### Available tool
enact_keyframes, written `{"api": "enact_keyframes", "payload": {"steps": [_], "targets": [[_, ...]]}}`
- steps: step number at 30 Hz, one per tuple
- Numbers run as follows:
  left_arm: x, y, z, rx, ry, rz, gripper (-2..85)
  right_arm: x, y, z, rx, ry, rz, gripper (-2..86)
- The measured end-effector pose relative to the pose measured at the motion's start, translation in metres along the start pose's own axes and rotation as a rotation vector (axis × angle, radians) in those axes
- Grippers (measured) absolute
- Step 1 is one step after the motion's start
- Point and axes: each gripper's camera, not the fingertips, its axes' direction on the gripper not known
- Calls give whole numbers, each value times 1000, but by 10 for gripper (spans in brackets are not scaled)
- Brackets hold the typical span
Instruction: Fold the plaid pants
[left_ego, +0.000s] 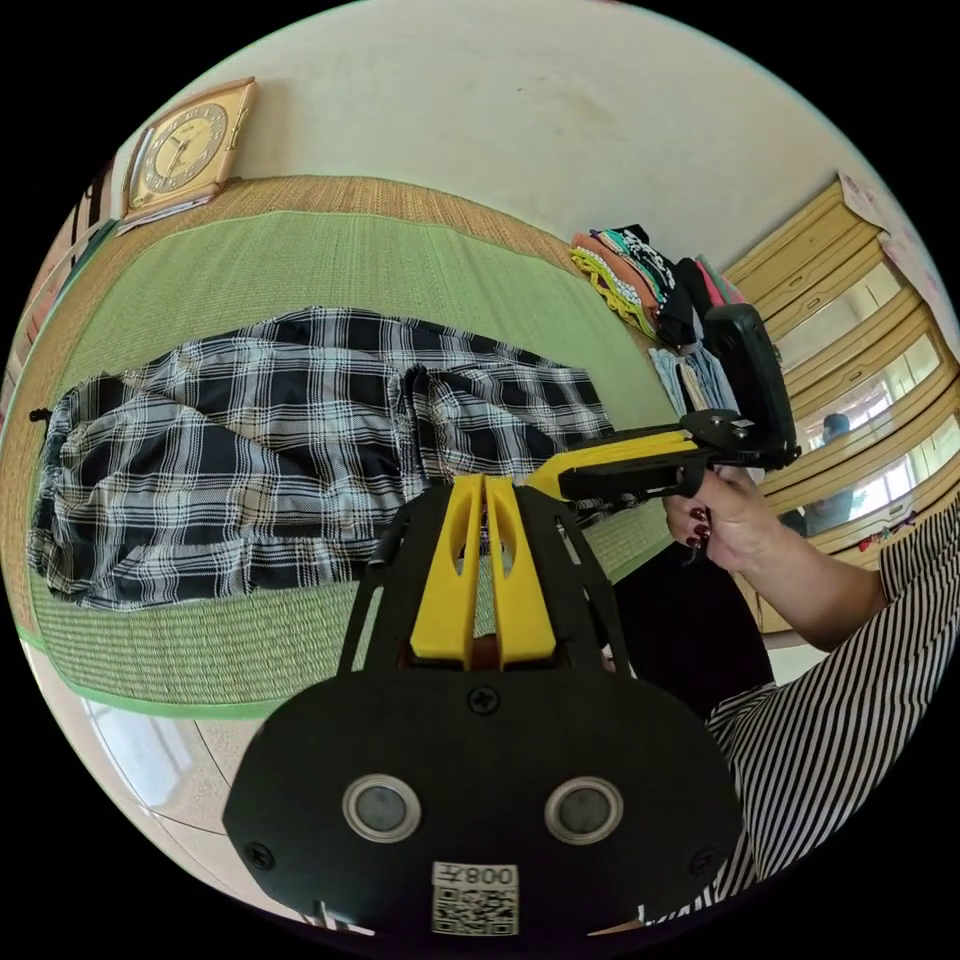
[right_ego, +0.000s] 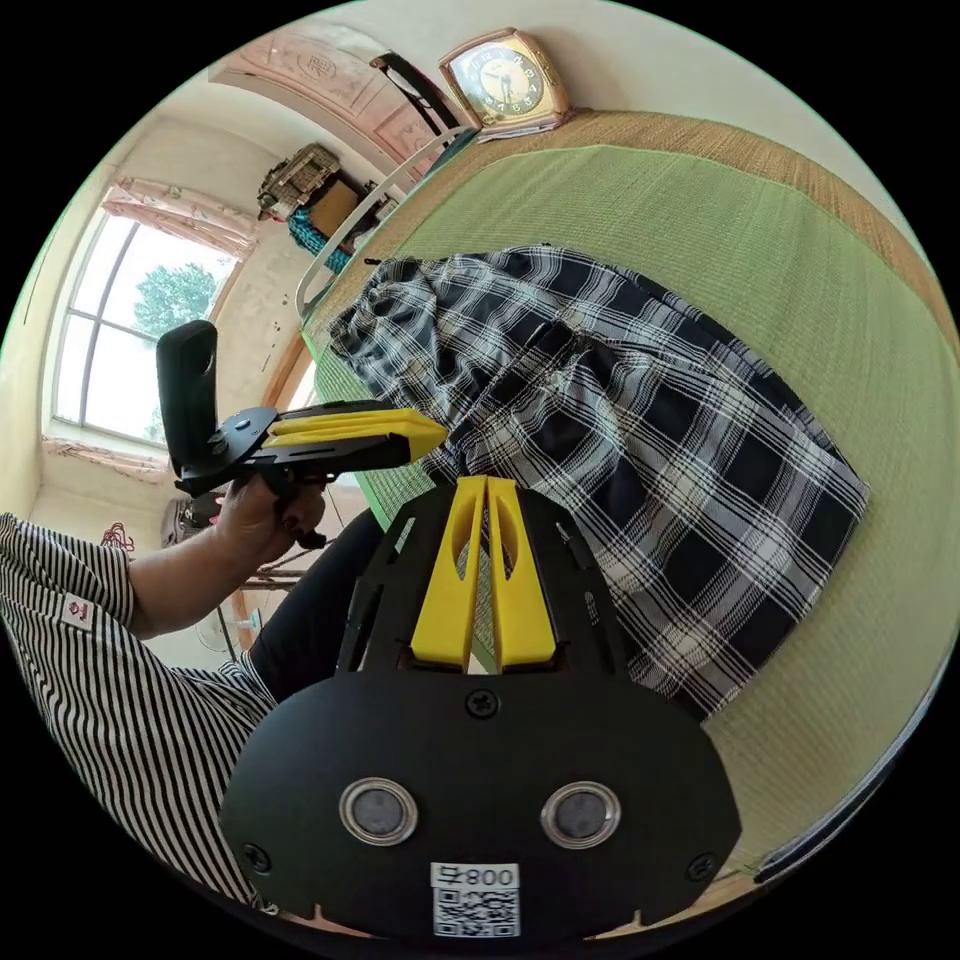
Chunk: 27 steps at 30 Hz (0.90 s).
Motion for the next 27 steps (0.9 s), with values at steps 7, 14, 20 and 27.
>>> {"api": "enact_keyframes", "payload": {"steps": [7, 14, 20, 27], "targets": [[57, 7, 39, -70, 0, 65, 2, 68, 87, -48, 69, 107, 306, 1], [110, -6, 76, -115, 65, 94, 8, 88, 137, -54, 125, -44, 388, 1], [183, -11, 109, -146, 142, 267, 43, 93, 152, -68, 171, -58, 400, 1], [249, -7, 159, -259, 17, 483, 79, 105, 167, -73, 178, -103, 435, 5]]}}
